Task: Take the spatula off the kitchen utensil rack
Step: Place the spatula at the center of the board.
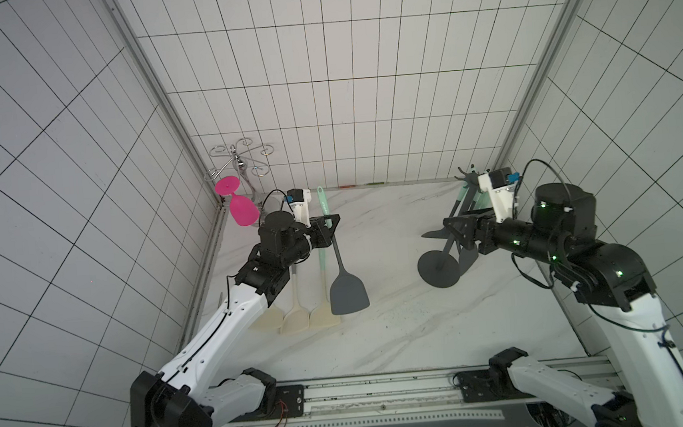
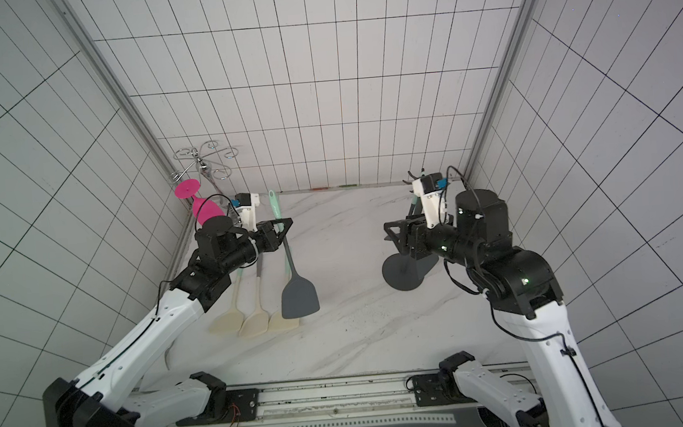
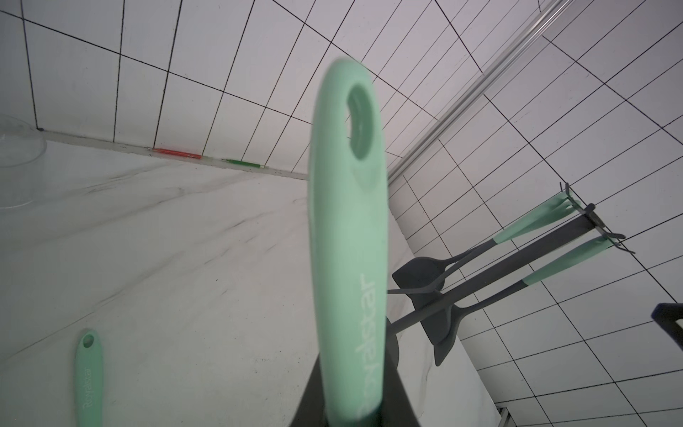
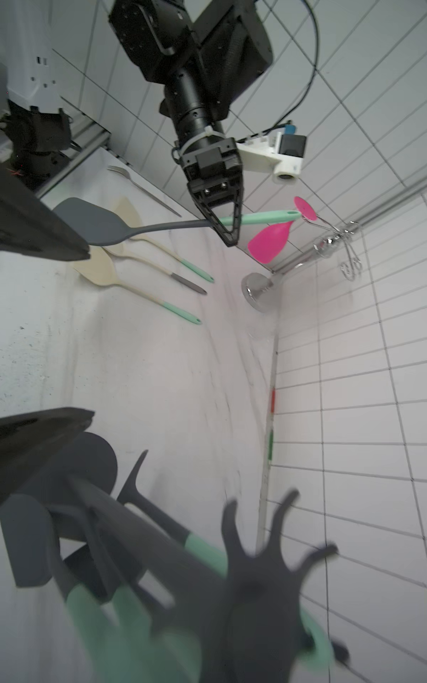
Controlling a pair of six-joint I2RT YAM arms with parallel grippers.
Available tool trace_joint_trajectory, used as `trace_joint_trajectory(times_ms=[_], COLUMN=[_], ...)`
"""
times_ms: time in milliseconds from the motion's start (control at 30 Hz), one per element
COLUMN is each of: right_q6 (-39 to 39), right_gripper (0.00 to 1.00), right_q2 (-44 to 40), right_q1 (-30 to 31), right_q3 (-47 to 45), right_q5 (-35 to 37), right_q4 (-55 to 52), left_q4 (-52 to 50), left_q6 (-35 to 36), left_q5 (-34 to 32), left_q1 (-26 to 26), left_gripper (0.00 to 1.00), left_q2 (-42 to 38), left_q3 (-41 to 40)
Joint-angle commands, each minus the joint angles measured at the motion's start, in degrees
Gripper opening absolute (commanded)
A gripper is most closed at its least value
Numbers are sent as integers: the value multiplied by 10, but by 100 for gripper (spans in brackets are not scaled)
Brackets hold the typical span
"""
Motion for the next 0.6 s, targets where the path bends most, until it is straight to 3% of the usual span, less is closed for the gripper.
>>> trace_joint_trajectory(times_ms=[0, 100, 167, 400, 567], right_q6=[-7, 3, 21, 153, 170], right_gripper=[66, 66, 66, 67, 67], right_q2=[30, 66, 81, 149, 226], right_q1=[123, 220, 256, 303, 327], right_q3=[-22, -37, -66, -192, -179], right_q5=[111, 185, 188, 20, -5], right_q4=[-5, 5, 35, 253, 284], left_q4=[1, 18, 35, 94, 98], left_q6=[-11, -23, -33, -67, -72], left_q5=[37, 53, 65, 89, 106], left_q1=[7, 14, 19, 36, 44], left_gripper=[0, 0, 0, 0, 0], left_q2=[-4, -8, -14, -25, -12], left_q3=[-8, -23, -36, -76, -83])
